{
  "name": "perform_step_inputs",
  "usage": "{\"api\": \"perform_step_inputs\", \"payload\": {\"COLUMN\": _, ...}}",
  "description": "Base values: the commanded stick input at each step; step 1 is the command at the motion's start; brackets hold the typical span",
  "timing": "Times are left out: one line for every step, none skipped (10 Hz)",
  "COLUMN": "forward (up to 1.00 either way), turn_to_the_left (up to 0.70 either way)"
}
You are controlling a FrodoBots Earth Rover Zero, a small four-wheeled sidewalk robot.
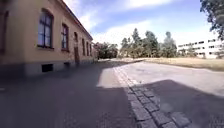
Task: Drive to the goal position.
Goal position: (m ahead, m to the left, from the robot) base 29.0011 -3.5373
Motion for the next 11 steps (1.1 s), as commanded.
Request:
{"api": "perform_step_inputs", "payload": {"forward": 0.70, "turn_to_the_left": 0.05}}
{"api": "perform_step_inputs", "payload": {"forward": 0.70, "turn_to_the_left": 0.00}}
{"api": "perform_step_inputs", "payload": {"forward": 0.70, "turn_to_the_left": 0.00}}
{"api": "perform_step_inputs", "payload": {"forward": 0.70, "turn_to_the_left": 0.00}}
{"api": "perform_step_inputs", "payload": {"forward": 0.70, "turn_to_the_left": 0.00}}
{"api": "perform_step_inputs", "payload": {"forward": 0.70, "turn_to_the_left": 0.00}}
{"api": "perform_step_inputs", "payload": {"forward": 0.70, "turn_to_the_left": 0.00}}
{"api": "perform_step_inputs", "payload": {"forward": 0.70, "turn_to_the_left": 0.00}}
{"api": "perform_step_inputs", "payload": {"forward": 0.70, "turn_to_the_left": 0.00}}
{"api": "perform_step_inputs", "payload": {"forward": 0.70, "turn_to_the_left": 0.00}}
{"api": "perform_step_inputs", "payload": {"forward": 0.70, "turn_to_the_left": 0.00}}
